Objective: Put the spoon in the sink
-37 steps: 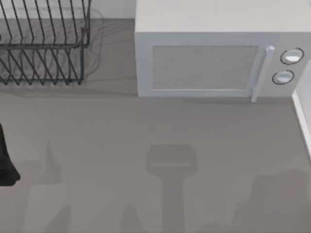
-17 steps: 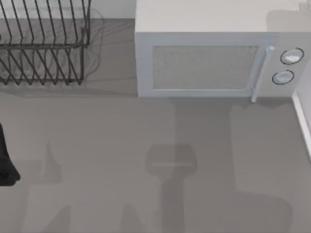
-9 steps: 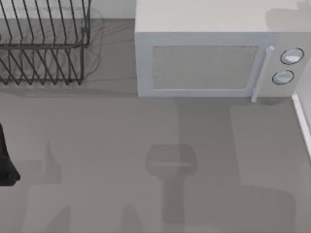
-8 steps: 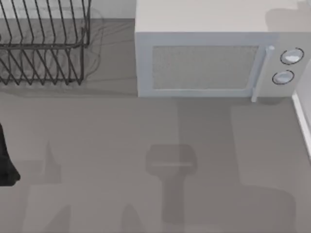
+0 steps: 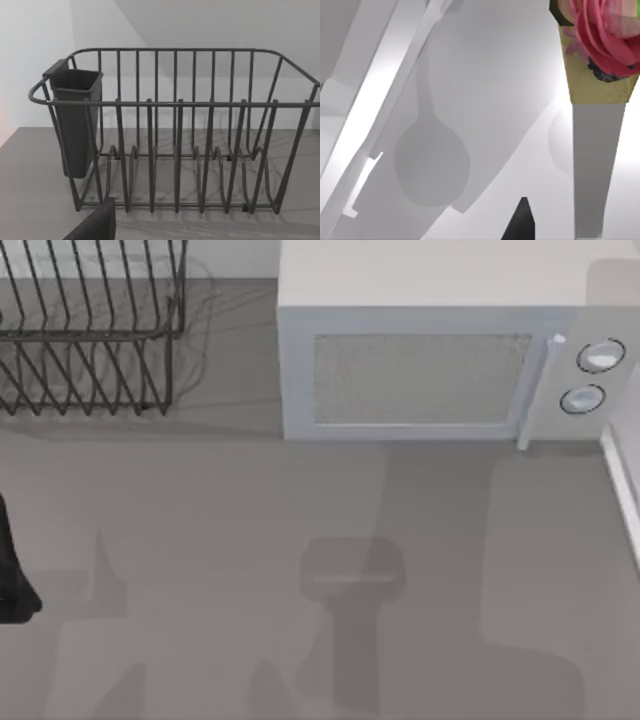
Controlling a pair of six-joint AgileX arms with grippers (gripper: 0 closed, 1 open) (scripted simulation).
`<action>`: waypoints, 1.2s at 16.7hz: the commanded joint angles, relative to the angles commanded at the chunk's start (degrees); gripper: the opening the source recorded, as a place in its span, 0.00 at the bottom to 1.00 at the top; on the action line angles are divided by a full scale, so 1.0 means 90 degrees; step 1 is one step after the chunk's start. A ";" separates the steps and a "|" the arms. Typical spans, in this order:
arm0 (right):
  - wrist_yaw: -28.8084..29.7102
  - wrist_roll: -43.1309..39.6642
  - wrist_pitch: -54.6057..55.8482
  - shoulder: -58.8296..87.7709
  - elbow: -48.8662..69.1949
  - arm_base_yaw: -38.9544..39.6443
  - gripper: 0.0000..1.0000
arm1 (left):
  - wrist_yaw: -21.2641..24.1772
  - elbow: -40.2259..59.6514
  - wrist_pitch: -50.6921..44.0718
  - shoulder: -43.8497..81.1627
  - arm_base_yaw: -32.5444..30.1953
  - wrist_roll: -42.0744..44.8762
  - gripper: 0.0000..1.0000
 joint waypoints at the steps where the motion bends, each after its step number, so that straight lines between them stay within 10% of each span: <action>1: -0.0001 -0.0001 0.0209 -0.0088 -0.0293 0.0002 0.00 | 0.0000 0.0000 0.0000 0.0000 0.0000 0.0000 1.00; 8: -0.0003 -0.0014 0.0615 -0.0267 -0.0785 0.0018 0.00 | 0.0000 0.0000 0.0000 0.0000 0.0000 0.0000 1.00; 20: -0.0003 -0.0014 0.0615 -0.0267 -0.0785 0.0018 0.90 | 0.0000 0.0000 0.0000 0.0000 0.0000 0.0000 1.00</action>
